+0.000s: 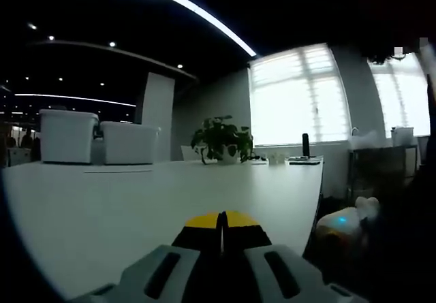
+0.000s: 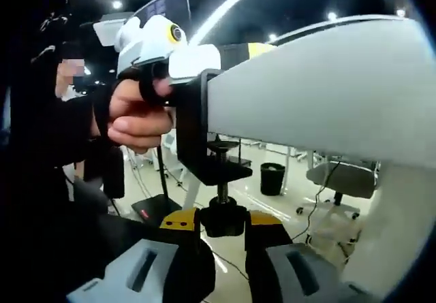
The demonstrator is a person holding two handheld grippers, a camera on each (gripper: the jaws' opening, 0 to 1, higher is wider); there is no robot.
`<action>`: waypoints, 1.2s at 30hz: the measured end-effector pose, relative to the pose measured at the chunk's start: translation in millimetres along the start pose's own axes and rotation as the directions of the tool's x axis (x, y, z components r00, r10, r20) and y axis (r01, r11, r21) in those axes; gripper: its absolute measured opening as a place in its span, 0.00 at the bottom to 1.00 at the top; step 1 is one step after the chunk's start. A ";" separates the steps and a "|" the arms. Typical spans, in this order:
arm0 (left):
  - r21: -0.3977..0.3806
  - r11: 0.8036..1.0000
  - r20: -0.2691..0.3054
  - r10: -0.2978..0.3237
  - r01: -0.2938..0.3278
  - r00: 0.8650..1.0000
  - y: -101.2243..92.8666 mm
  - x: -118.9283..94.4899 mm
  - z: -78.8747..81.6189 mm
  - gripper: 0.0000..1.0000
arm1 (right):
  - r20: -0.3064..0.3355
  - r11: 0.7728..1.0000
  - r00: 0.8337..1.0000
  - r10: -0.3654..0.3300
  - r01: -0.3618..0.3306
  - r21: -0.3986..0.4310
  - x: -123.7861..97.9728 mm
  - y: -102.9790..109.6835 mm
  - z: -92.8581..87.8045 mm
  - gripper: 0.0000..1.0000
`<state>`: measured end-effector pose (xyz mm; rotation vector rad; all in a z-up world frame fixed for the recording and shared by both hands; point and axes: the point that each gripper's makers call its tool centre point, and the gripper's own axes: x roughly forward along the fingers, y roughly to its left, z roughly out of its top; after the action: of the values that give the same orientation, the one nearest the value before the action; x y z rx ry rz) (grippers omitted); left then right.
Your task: Clamp the fixed fixture on the desktop, loosen the retaining clip, secure it to the edge of the desk, and tighten the retaining clip.
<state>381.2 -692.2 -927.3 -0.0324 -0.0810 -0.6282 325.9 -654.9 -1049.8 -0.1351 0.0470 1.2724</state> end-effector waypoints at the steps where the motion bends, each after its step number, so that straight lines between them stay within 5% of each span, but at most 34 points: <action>1: 0.001 1.000 0.000 0.000 0.000 1.000 0.1 0.2 -0.1 0.01 | 0.004 1.000 1.000 0.001 -0.001 -0.003 -0.3 -0.2 -1.6 0.22; 6: 0.002 1.000 0.000 0.001 -0.001 1.000 0.7 1.0 -0.8 0.01 | 0.030 1.000 0.999 -0.012 0.013 -0.018 0.6 -4.5 -0.9 0.23; 8: 0.004 1.000 0.000 0.002 -0.002 1.000 0.7 1.2 -0.9 0.01 | 0.035 0.996 0.997 -0.064 0.066 -0.066 -2.6 -8.6 1.0 0.27; 14: 0.008 1.000 0.002 0.001 -0.001 1.000 0.1 1.6 -0.9 0.01 | 0.030 0.968 0.967 -0.252 0.251 0.025 -17.8 -16.6 5.3 0.44; 18: 0.010 1.000 0.003 0.001 -0.001 1.000 -0.8 1.3 -0.6 0.01 | -0.049 0.913 0.912 -0.406 0.407 0.003 -16.3 -4.3 -4.2 0.51; 20: 0.011 1.000 0.004 0.001 -0.001 1.000 -1.2 1.1 -0.3 0.01 | -0.051 0.844 0.844 -0.534 0.535 0.022 -19.1 -6.9 -1.8 0.53; 26: 0.013 1.000 0.005 0.000 0.000 1.000 -2.7 -0.2 0.5 0.01 | -0.092 0.674 0.678 -0.730 0.735 0.067 -28.0 -7.8 -4.6 0.51; 29: 0.014 1.000 0.006 -0.002 0.002 1.000 -3.2 -0.7 0.9 0.01 | -0.110 0.636 0.653 -0.749 0.756 0.153 -29.9 -5.6 -8.9 0.42; 36: 0.016 1.000 0.007 -0.011 0.011 1.000 -4.7 -2.1 1.5 0.01 | -0.096 0.638 0.646 -0.757 0.763 0.101 -19.5 -6.4 1.2 0.45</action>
<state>376.6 -694.7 -926.0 -0.0191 -0.0934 -0.6386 326.3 -675.1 -1046.0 -0.0536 0.1012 0.3977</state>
